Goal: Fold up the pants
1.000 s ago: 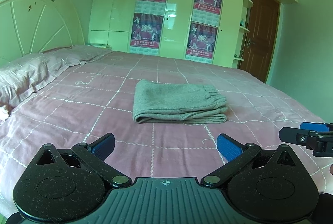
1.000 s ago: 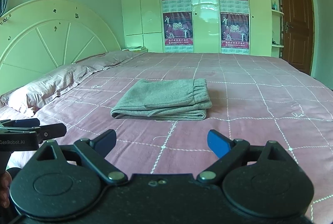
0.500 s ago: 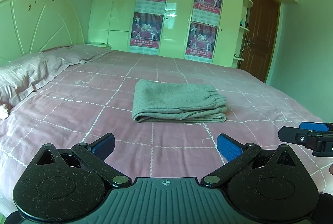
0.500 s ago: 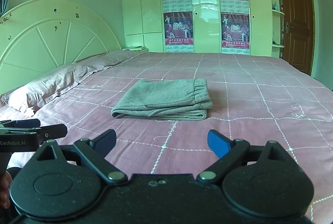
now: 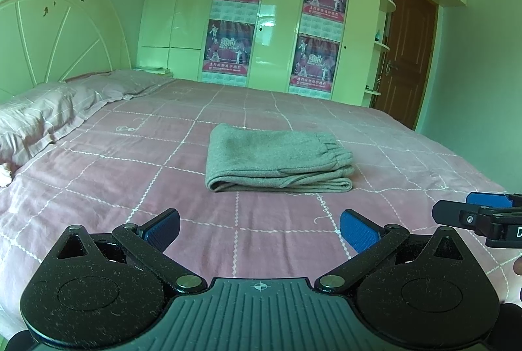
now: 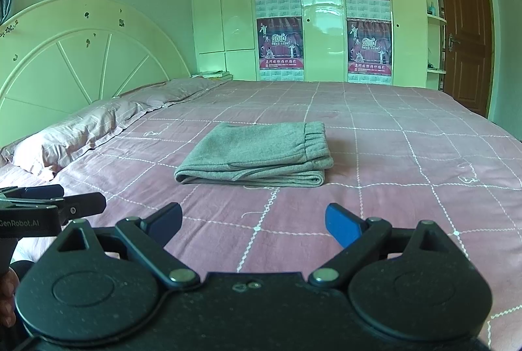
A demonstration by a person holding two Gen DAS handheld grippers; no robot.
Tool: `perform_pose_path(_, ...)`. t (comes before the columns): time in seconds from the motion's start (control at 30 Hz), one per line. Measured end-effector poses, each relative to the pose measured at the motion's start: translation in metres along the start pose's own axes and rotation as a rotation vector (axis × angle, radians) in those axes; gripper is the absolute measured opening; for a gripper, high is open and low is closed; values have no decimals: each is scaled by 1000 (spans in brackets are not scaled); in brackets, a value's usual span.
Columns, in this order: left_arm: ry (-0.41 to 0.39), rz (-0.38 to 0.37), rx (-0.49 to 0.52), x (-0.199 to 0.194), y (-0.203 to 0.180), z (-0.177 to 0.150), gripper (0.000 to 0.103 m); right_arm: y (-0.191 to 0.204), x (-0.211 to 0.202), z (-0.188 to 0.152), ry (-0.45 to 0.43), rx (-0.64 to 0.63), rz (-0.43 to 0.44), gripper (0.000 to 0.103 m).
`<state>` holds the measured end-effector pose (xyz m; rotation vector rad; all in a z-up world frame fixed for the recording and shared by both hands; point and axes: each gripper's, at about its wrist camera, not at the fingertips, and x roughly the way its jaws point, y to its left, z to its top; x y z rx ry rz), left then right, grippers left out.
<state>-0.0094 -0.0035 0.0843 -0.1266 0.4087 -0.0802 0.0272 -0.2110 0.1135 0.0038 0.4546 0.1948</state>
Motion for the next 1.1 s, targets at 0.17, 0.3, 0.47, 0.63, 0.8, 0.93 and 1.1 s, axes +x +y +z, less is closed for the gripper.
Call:
perform_pose_path(0.17, 0, 0, -1, 0, 0, 0, 103, 0, 0, 0, 1, 0, 0, 88)
perform_pose_path(0.3, -2, -2, 0, 0, 0, 0, 103, 0, 0, 0, 0, -1, 0, 88)
perform_pose_path(0.47, 0, -11, -2, 0, -1, 1, 103, 0, 0, 0, 1, -1, 0, 88)
perform_pose_path(0.63, -4, -10, 1, -1, -1, 1, 103, -1, 0, -1, 1, -2, 1, 88)
perform_pose_path(0.8, -35, -19, 20, -5, -2, 1, 103, -1, 0, 0, 1, -2, 0, 88)
perform_pose_path(0.93, -51, -32, 28, -8, -2, 1, 103, -2, -1, -1, 0, -1, 1, 88)
perform_pose_path(1.1, -51, -48, 4, -10, -1, 3, 103, -2, -1, -1, 0, -2, 2, 89)
